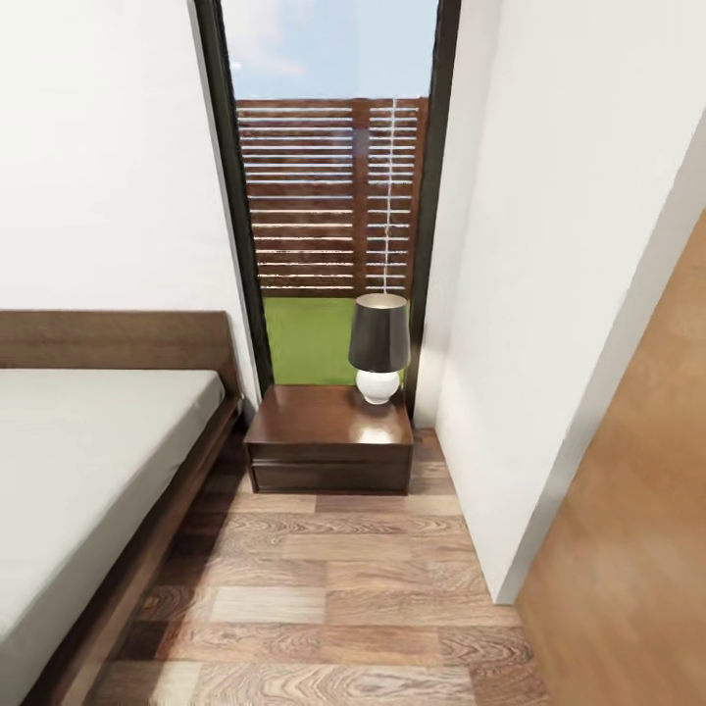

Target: In the bedroom, move the book from the bed onto either nightstand, and place the two sandals side by side next to the bed.

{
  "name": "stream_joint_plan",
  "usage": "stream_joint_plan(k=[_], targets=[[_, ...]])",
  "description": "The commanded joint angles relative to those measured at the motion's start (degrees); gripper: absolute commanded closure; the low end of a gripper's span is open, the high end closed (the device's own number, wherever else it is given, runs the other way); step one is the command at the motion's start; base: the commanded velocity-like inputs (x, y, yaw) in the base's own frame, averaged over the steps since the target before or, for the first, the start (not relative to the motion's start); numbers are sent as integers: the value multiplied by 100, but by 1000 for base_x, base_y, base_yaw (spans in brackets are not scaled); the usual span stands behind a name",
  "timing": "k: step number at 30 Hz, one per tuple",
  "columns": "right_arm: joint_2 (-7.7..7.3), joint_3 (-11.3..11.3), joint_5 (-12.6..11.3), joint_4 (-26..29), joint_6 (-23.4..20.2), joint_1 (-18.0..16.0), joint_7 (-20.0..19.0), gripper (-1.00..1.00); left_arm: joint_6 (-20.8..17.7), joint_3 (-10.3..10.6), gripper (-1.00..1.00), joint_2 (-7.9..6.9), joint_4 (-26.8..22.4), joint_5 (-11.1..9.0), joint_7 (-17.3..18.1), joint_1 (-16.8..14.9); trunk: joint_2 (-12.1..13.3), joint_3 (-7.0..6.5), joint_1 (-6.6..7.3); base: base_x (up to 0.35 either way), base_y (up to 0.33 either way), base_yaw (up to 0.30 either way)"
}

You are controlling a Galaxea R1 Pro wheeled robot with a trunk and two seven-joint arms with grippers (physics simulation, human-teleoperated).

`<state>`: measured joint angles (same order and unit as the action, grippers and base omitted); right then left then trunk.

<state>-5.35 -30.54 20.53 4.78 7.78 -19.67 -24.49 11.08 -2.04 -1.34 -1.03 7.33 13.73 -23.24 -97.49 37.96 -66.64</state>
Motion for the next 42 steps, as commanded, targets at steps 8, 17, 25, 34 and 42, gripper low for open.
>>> stream_joint_plan(k=[8,17,25,34,42], targets=[[-1,-49,56,-3,22,-2,-19,-100,26,-25,-100,2,6,58,7,-5,-3,5,1,0,0,280],[-1,-49,56,-3,22,-2,-19,-100,26,-25,-100,2,6,58,6,-5,-3,5,1,84,-29,180],[-1,-49,56,-3,22,-2,-21,-100,26,-25,-100,2,6,58,7,-5,-3,5,1,257,-114,10],[-1,-49,56,-2,22,-2,-19,-100,26,-25,-100,2,6,58,7,-5,-3,5,1,128,-56,1],[-1,-49,56,-1,22,-2,-20,-100,26,-25,-100,2,6,58,6,-5,-3,5,1,3,-1,144]])
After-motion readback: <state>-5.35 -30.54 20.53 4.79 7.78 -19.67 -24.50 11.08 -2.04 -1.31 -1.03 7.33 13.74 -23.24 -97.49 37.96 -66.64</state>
